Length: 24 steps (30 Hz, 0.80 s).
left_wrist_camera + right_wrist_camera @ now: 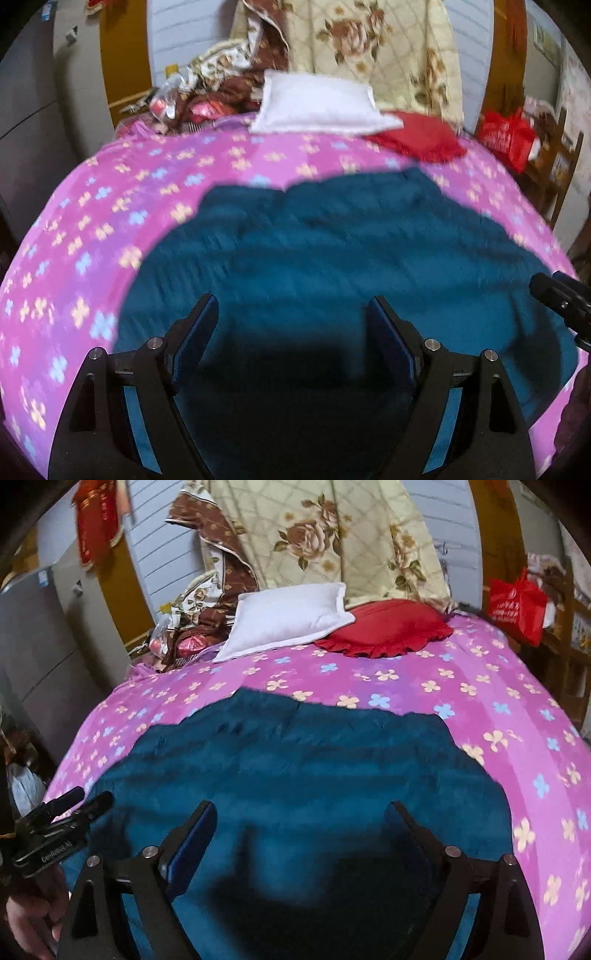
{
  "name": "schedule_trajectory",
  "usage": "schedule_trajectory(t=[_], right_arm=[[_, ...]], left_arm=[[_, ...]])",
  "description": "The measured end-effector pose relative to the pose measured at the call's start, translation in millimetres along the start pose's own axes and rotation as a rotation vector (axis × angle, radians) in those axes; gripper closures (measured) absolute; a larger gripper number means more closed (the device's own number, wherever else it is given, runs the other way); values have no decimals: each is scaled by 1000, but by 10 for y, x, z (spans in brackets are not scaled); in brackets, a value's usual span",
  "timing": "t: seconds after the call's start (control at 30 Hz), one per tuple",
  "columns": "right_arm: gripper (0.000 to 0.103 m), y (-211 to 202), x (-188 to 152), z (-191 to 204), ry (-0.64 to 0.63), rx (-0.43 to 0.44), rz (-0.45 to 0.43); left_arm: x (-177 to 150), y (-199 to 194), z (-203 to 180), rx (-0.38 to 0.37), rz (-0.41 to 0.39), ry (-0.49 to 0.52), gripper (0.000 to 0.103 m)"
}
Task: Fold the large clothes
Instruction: 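Press the folded jacket flat with both tools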
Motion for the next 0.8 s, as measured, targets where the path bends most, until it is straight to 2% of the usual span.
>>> schedule_trajectory(t=[0.07,0.13,0.23,0.5,0.8], right_arm=[[8,119,-175,-82,9,-9,40],[1,275,-359,-214,27,-15,79],[0,331,-365,-216,-36,-43,87],[0,309,-420,-240,-47,-38,97],[0,312,-462,-229,-83,-42,97]], left_arm=[[-138,142,-79,0,41,1,19],[-189,214,-99,0,52,-11,13],[-235,288,-66,0,70,-61,4],[-288,301,-20,-15,96,-126,2],[-336,293,-45,13,80,-108,2]])
Point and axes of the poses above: each gripper's, at about its wrist camera, not at the fingertips, and y roughly the way its jaws point, z to its left, x to its top, the point moved 10 cm from there along y, roughly the way its jaws point, and after that the axes turned 12 degrees about x, right-handed, at the moved point
